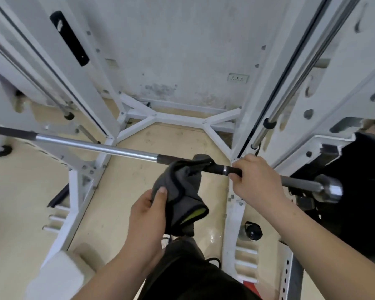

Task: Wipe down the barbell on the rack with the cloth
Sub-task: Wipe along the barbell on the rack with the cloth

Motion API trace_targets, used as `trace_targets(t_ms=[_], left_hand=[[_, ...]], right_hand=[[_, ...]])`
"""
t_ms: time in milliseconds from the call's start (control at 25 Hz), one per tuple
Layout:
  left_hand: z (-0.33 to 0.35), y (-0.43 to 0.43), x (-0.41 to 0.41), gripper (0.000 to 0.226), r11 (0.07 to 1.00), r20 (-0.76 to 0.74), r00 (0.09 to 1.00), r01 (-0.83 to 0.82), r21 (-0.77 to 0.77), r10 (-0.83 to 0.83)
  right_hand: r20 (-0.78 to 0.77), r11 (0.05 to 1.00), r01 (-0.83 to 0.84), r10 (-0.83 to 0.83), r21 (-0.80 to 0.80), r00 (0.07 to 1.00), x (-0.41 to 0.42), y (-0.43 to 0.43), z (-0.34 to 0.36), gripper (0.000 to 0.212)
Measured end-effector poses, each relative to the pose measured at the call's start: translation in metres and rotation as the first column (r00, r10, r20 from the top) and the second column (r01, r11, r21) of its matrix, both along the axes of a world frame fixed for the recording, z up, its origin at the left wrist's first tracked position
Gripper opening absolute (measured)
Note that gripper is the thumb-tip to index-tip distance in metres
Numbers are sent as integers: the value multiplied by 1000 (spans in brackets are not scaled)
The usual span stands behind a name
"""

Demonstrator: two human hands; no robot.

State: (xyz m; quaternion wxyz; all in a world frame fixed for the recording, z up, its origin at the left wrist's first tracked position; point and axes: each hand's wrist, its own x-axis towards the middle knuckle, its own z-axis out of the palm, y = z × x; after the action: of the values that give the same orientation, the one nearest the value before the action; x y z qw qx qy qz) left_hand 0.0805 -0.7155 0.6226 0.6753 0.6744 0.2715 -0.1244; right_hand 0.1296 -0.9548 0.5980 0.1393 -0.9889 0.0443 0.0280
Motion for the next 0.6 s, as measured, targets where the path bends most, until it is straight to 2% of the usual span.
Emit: trace_targets(t_ms=[160,320,440,600], left_hand=[[17,7,6,30,968,-102,988,-139,-207,120],[23,10,-6,30,949,-210,970,-175,-261,121],[30,16,-13,28,923,-278,953,-212,-320,123],[-1,7,30,27,894,-275,942,-283,-348,192]], right_hand=[[-15,997,-28,27,-71,1000,15,16,-7,17],[-85,978,-9,-9,-208,996,28,23,-11,20],[-80,966,-6,-15,-259,997,30,28,-12,17],[-102,962,-11,-17,-271,995,30,34,-9,16]])
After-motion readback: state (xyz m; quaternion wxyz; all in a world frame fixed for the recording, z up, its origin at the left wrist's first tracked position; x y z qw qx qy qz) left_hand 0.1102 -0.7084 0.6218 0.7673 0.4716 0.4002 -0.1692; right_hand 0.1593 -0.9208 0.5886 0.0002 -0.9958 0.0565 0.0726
